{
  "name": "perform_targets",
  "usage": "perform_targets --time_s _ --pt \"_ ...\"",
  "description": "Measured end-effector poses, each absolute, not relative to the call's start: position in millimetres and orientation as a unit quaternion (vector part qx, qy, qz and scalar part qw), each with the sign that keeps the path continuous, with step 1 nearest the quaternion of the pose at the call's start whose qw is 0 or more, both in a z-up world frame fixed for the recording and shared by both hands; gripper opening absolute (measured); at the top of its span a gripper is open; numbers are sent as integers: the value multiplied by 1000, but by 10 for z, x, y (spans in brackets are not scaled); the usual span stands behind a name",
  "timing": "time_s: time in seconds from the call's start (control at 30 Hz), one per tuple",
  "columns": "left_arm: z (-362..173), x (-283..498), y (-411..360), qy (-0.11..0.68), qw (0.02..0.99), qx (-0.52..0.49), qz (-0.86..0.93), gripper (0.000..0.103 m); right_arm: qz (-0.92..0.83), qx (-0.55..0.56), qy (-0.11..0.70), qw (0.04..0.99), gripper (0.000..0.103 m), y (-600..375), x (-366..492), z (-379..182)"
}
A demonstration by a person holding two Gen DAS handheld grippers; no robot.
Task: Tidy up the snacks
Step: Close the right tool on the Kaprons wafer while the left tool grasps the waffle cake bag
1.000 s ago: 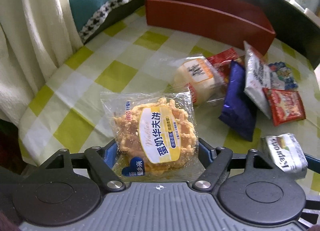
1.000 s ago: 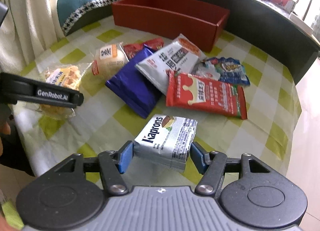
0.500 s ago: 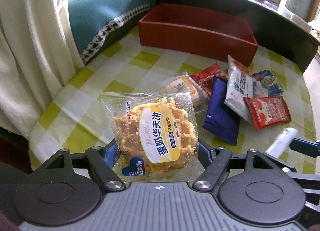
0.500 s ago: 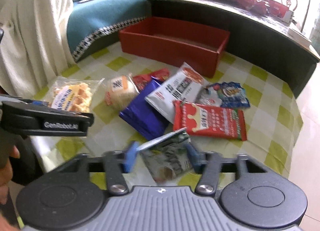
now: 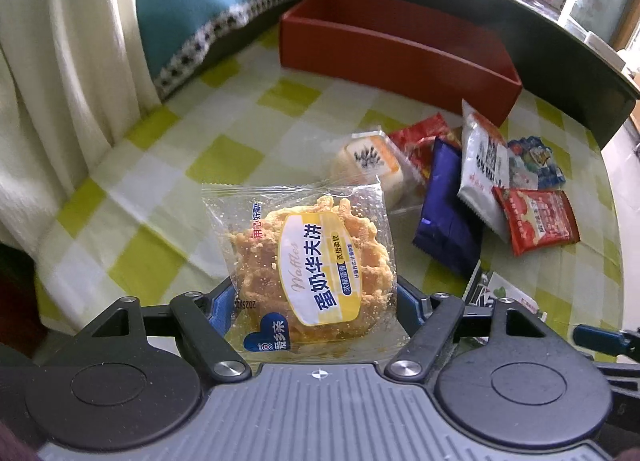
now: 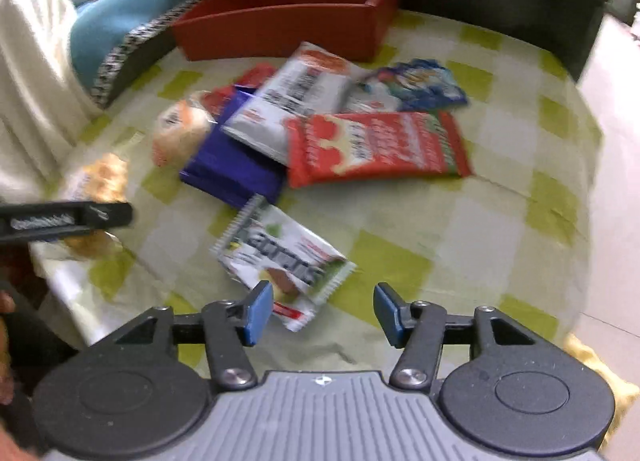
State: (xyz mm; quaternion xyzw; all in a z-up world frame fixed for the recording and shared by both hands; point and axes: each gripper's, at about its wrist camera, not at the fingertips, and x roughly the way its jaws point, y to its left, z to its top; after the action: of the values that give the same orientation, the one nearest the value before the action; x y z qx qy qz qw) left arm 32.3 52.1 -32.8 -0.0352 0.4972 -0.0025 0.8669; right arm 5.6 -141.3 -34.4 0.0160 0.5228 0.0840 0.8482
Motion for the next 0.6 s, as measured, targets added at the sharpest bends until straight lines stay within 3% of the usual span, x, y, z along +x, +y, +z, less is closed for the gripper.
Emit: perform_targets --time_s 0.13,0.23,0.6 --pt "-340 346 586 496 867 -47 -19 81 154 -128 527 826 70 -1079 248 -384" --pt "-389 364 613 507 859 -59 -35 81 190 -206 534 798 70 -907 396 -486" --pt "-432 447 599 526 848 -47 -46 82 243 -225 550 767 71 -749 330 -734"
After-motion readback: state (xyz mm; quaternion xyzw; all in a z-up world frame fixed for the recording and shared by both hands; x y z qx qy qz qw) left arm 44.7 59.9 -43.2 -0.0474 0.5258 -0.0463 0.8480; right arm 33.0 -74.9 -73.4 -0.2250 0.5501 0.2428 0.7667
